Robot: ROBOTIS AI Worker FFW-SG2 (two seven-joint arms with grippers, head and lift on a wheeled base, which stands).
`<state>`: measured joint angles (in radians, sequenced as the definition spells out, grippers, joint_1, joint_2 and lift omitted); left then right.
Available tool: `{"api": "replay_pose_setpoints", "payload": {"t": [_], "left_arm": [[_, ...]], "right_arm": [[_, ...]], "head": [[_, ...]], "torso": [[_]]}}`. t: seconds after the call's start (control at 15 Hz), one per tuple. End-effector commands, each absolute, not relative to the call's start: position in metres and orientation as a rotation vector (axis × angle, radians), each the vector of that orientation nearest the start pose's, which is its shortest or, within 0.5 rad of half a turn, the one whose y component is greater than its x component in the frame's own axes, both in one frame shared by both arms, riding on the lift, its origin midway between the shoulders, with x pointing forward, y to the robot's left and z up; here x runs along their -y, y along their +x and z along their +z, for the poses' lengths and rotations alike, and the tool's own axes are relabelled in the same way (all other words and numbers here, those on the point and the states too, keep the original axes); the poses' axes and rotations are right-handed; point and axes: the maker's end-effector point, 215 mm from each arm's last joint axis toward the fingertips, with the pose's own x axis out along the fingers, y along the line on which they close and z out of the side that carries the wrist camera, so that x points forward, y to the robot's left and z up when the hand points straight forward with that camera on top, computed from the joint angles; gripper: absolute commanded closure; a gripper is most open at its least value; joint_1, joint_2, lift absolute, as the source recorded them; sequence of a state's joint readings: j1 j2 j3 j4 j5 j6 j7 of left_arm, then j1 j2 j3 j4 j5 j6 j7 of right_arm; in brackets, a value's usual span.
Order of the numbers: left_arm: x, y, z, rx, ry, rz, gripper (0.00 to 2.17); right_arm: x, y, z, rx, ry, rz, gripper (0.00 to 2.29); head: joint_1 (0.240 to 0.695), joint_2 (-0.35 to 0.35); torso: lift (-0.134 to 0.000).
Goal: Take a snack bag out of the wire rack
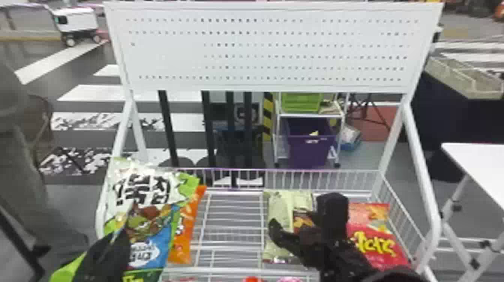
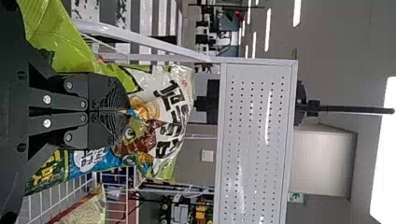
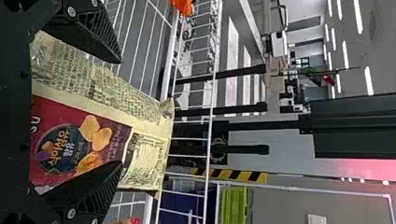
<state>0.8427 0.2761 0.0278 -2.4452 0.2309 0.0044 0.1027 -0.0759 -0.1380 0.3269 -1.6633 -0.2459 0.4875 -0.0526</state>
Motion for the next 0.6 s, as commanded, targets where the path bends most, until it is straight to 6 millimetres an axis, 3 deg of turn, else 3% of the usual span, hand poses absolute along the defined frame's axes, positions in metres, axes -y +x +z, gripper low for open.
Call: {"api": "replay_pose_setpoints", "payload": {"t": [0.0,0.07,0.2,0.53], "left_arm": [[-0.234,0.364,-0.258,0.004,-0.028,-0.090,2.10],[-0.234,0.364,-0.258,0.004,-0.029,-0.089,2.10],[-0.235,0.365,-0.258,0.002,-0.028,-0.089,2.10],[-0.234,0.367,-0.258,0.003,-0.030,-0.089,2.10]], "right_arm": [[0.075,0.578,-0.427,-0.422,0.008,0.325,0.21],[0.073,0.576,-0.431,-0.435,0.005,0.334,0.57],[0.071,0.574,-0.432,-0.449,-0.002,0.329,2.24],[0.067,0.566,-0.435,-0.470,0.006,0.337,2.25]], "head": [[0.499,0.000],[0.499,0.000],[0.499,0.000],[0.499,0.000]], "torso": [[0.000],[0.000],[0.000],[0.000]]}}
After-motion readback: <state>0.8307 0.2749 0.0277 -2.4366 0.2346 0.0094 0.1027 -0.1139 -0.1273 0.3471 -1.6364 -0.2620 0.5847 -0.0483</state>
